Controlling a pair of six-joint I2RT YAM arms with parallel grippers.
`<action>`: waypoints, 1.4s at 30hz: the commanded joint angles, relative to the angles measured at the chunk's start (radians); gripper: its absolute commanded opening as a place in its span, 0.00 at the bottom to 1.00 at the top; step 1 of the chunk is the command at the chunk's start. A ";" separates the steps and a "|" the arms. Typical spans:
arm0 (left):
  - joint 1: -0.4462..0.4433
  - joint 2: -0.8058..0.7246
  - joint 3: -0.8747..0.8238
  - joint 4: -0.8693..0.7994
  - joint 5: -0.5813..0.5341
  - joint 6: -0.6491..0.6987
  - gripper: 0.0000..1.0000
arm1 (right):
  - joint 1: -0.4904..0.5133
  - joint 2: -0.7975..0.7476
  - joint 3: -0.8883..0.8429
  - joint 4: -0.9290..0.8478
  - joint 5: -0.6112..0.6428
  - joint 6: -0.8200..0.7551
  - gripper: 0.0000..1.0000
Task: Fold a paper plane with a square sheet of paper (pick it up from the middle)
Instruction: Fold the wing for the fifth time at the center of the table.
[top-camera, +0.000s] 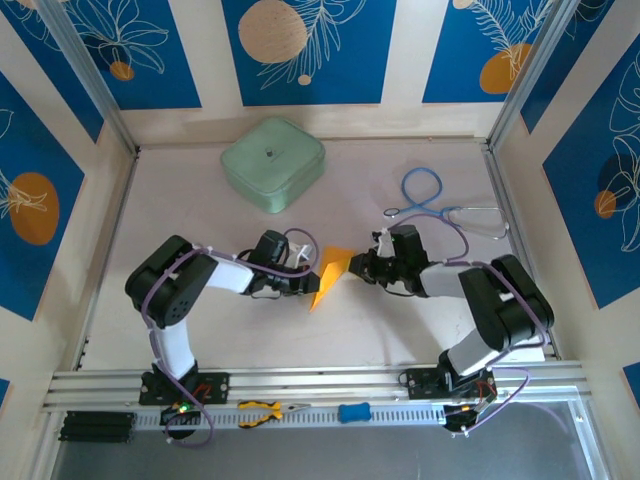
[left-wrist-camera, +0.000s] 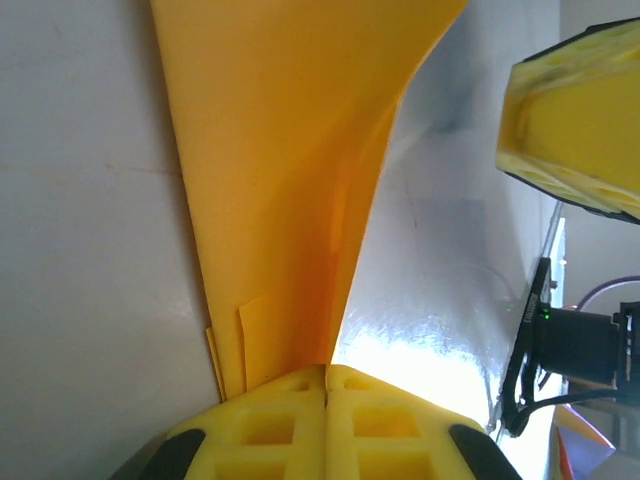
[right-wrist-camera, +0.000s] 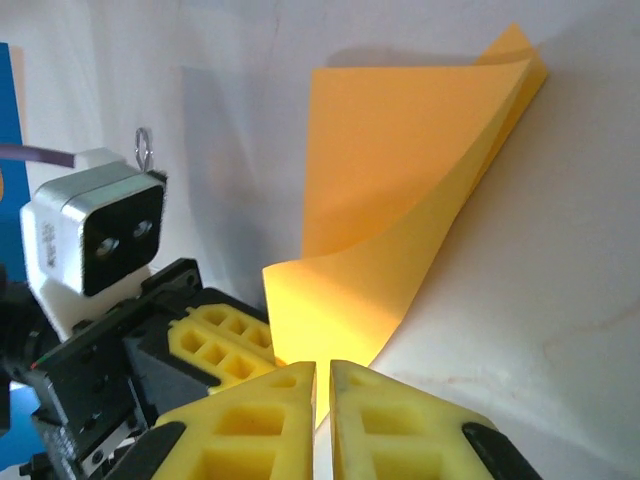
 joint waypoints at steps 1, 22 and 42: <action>0.002 0.022 -0.014 0.048 0.069 -0.007 0.00 | -0.003 -0.053 -0.043 -0.048 0.014 -0.031 0.13; -0.048 0.000 -0.006 -0.052 -0.032 0.023 0.00 | 0.023 -0.106 -0.055 -0.093 0.009 -0.091 0.10; -0.048 -0.017 -0.005 -0.141 -0.110 0.023 0.00 | 0.131 0.161 0.100 -0.030 -0.019 -0.077 0.08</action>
